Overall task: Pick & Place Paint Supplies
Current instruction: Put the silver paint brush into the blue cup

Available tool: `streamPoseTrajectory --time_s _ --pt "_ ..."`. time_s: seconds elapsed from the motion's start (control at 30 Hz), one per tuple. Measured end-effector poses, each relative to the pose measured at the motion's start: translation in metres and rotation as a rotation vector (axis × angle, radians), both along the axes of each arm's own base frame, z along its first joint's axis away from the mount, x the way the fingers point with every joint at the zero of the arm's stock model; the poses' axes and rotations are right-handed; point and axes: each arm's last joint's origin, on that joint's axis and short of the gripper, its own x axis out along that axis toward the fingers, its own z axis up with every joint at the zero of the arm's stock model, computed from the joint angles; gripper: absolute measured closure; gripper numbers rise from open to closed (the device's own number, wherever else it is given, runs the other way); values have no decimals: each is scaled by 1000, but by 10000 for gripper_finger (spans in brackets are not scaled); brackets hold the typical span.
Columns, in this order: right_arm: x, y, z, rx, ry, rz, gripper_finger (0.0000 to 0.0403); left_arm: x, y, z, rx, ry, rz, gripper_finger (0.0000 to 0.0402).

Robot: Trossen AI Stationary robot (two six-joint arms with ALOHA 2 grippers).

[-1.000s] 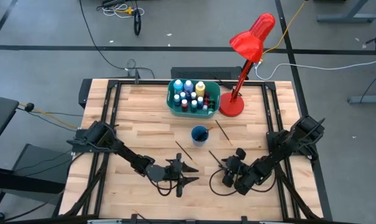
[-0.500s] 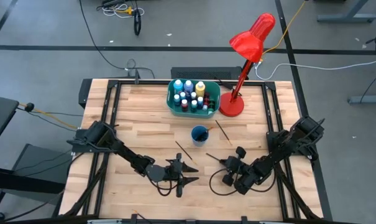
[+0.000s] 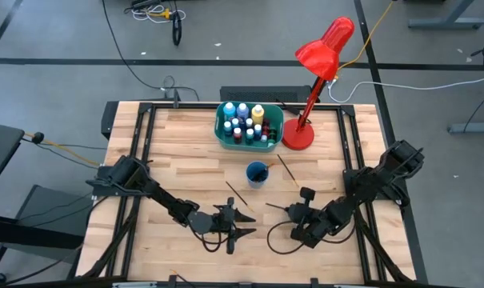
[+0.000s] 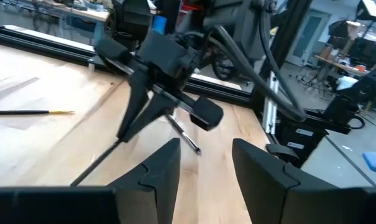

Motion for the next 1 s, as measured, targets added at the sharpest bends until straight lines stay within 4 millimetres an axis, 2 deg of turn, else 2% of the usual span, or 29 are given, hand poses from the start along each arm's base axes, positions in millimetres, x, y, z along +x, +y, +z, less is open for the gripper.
streamPoseTrajectory --time_s 0.2,0.47,0.63,0.77,1.0 --pt "10 8 26 -139 132 108 399 0 -2 0 -4 2 -48 246" --pt "22 18 100 -456 396 383 399 0 -2 0 -5 -1 -48 246" --pt "30 20 133 -754 489 618 399 0 -2 0 -5 -1 -49 246" --pt "40 15 149 -1001 551 727 399 0 -1 0 -5 -1 -48 246" --pt "61 -17 155 -1204 724 736 398 0 -2 0 -5 -1 -49 246"
